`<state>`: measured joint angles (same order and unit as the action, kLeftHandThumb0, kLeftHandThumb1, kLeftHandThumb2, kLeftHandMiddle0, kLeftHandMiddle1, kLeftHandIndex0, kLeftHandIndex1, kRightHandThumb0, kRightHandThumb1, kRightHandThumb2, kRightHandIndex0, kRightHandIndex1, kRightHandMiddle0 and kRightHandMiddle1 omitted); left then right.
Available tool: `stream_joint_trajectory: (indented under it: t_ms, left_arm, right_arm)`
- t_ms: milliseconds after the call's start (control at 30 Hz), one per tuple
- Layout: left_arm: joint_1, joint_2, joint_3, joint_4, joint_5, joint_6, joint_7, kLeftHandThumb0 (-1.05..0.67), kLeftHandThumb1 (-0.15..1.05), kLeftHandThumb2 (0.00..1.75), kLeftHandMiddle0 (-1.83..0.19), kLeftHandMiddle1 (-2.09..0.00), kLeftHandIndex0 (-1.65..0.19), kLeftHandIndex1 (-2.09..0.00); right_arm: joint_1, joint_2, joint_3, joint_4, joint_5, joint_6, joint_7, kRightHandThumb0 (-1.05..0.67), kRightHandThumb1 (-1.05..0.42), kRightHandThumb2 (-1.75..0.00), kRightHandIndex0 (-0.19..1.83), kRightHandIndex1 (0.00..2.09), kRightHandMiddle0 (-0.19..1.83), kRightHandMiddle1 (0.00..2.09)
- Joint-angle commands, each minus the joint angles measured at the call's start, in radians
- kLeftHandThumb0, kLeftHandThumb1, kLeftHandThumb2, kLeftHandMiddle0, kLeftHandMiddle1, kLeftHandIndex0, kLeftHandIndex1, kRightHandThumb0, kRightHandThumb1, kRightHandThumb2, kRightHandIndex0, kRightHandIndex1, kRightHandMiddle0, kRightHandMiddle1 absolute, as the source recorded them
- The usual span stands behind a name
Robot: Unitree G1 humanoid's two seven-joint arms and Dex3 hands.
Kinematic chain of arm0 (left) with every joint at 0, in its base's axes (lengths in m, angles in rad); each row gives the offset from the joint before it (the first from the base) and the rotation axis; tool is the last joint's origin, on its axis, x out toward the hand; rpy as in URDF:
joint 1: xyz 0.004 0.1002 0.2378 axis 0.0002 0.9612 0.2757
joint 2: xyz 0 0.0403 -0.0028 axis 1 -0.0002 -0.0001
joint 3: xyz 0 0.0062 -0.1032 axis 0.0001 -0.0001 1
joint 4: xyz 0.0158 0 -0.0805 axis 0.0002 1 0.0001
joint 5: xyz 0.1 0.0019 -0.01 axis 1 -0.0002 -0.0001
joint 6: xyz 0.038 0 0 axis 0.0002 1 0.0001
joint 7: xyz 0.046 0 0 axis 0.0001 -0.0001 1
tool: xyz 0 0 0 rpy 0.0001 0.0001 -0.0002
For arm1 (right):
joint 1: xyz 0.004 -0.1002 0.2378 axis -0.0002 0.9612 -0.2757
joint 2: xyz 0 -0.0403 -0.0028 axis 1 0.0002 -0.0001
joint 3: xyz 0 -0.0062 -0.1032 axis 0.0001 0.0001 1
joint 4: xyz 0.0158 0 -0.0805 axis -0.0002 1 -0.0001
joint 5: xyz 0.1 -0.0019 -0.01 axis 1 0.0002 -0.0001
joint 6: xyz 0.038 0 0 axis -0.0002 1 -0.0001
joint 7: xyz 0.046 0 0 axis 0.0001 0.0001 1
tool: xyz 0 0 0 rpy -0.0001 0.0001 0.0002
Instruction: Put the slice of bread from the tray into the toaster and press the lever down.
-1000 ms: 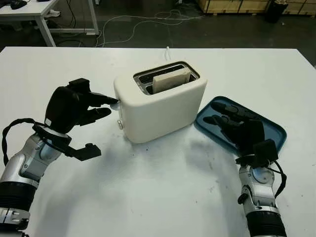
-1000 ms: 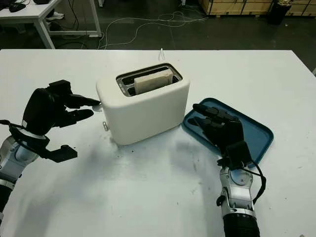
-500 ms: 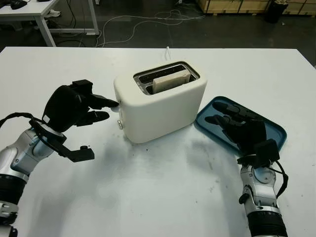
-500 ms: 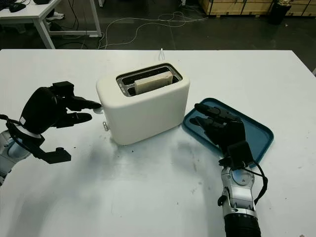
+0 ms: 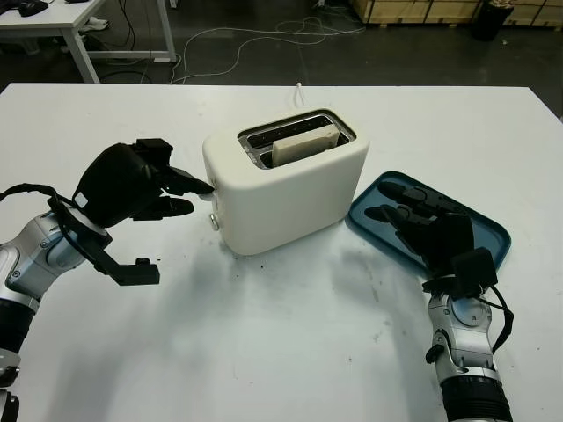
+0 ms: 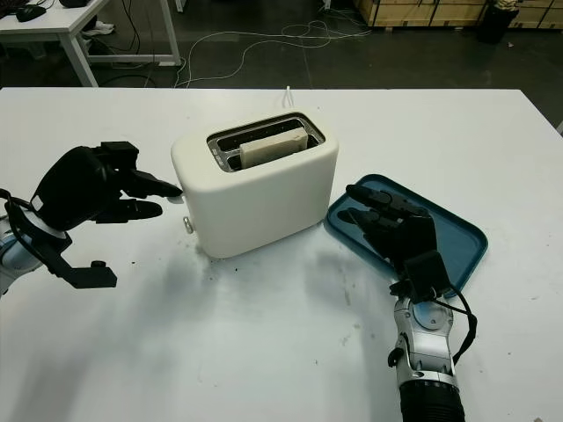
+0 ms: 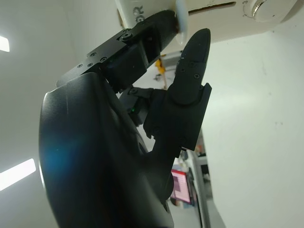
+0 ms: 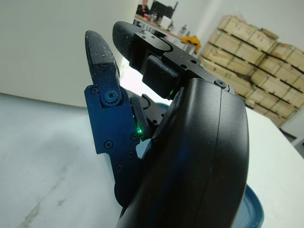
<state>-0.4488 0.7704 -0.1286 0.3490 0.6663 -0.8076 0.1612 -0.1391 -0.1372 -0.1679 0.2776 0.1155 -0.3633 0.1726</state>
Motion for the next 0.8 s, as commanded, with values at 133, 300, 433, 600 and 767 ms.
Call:
stream_joint_trajectory:
  t_ms: [133,300,433,600,767]
  left_arm:
    - [-0.055,0.011,-0.034,0.013,-0.003,-0.029,-0.079,-0.31,0.81,0.00,-0.66,-1.73,-1.19,-0.02]
    - [-0.088,-0.006,-0.056,0.034,-0.002,-0.035,-0.112,-0.31,0.79,0.00,-0.68,-1.74,-1.20,-0.02]
    - [-0.116,-0.025,-0.096,0.078,0.018,-0.036,-0.130,-0.30,0.76,0.00,-0.69,-1.74,-1.20,-0.02]
    - [-0.153,-0.049,-0.144,0.166,0.047,-0.039,-0.116,-0.27,0.73,0.00,-0.72,-1.73,-1.23,-0.03]
    - [-0.163,-0.083,-0.184,0.252,0.052,-0.037,-0.088,-0.26,0.75,0.01,-0.72,-1.74,-1.22,-0.02]
  right_arm:
    - [-0.001,-0.003,-0.002,0.000,0.006,-0.008,-0.002,-0.47,-0.92,0.00,1.03,0.39,1.06,0.00]
    - [-0.001,-0.002,-0.005,-0.001,0.005,-0.007,-0.006,-0.48,-0.91,0.00,1.03,0.39,1.07,0.00]
    - [0.001,-0.005,-0.005,-0.004,-0.005,-0.007,-0.013,-0.48,-0.91,0.00,1.04,0.40,1.07,0.00]
    - [0.002,-0.002,-0.008,-0.005,-0.003,-0.018,-0.018,-0.52,-0.90,0.00,1.07,0.42,1.09,0.01]
    - [0.004,0.001,-0.012,-0.004,0.012,-0.025,-0.008,-0.52,-0.90,0.00,1.08,0.42,1.09,0.01]
